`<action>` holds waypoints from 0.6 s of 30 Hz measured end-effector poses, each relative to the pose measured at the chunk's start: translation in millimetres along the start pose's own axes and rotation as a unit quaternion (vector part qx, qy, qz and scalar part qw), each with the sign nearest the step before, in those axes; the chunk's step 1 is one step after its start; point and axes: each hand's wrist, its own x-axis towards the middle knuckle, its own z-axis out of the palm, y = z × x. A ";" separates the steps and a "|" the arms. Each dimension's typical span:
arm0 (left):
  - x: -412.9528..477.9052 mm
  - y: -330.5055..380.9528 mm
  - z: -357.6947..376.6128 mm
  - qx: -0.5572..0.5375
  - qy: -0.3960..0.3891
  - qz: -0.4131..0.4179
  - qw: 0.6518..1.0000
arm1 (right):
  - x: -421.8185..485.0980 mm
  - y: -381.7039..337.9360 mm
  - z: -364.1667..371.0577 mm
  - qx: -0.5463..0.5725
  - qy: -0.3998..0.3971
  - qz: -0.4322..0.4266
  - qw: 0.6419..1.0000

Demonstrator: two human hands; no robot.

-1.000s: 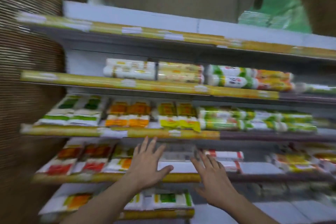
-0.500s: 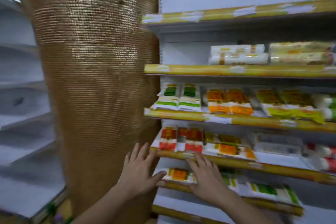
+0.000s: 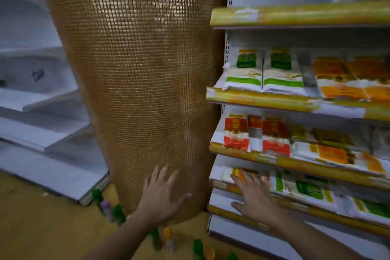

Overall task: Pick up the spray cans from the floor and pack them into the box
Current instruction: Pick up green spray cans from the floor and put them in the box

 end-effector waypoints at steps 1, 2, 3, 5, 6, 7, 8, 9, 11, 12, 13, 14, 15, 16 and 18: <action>9.7 -6.1 8.8 0.004 -0.015 -0.008 1.000 | 17.0 0.9 8.3 0.003 -0.008 0.000 1.000; 18.7 -12.3 17.5 0.016 -0.031 -0.009 0.999 | 31.8 1.5 17.0 0.008 -0.019 -0.001 1.000; 27.4 -18.8 26.1 0.029 -0.046 -0.005 0.998 | 44.1 1.9 26.0 0.015 -0.031 -0.004 0.999; 50.0 -30.2 42.9 0.038 -0.063 0.004 0.997 | 65.9 4.9 46.6 0.038 -0.038 -0.011 0.998; 62.7 -34.0 51.9 0.036 -0.070 0.008 0.997 | 74.4 7.2 58.1 0.053 -0.042 -0.007 0.998; 75.0 -36.8 62.0 0.031 -0.078 0.011 0.996 | 80.9 9.3 69.6 0.063 -0.050 0.004 0.997; 85.5 -38.2 74.1 0.023 -0.087 0.012 0.996 | 85.0 11.4 82.1 0.064 -0.066 0.017 0.996; 93.5 -37.9 87.0 0.015 -0.099 0.017 0.995 | 86.9 12.8 95.2 0.063 -0.088 0.030 0.994; 106.6 -35.8 117.3 0.000 -0.133 0.039 0.990 | 88.4 16.3 124.3 0.074 -0.131 0.058 0.987; 112.8 -35.3 134.2 -0.007 -0.150 0.051 0.987 | 89.4 18.5 139.3 0.082 -0.147 0.073 0.983; 120.0 -35.9 152.0 -0.014 -0.166 0.061 0.984 | 90.4 21.0 154.4 0.090 -0.160 0.092 0.979; 127.2 -37.0 170.6 -0.021 -0.180 0.071 0.981 | 91.2 23.3 169.8 0.100 -0.172 0.116 0.973; 134.4 -38.7 190.6 -0.029 -0.194 0.080 0.977 | 91.5 26.2 186.5 0.111 -0.182 0.143 0.967; 141.1 -40.5 212.7 -0.037 -0.209 0.089 0.973 | 90.2 28.8 205.2 0.117 -0.190 0.170 0.960; 152.3 -44.6 260.3 -0.051 -0.232 0.101 0.966 | 87.7 34.5 246.6 0.125 -0.193 0.215 0.949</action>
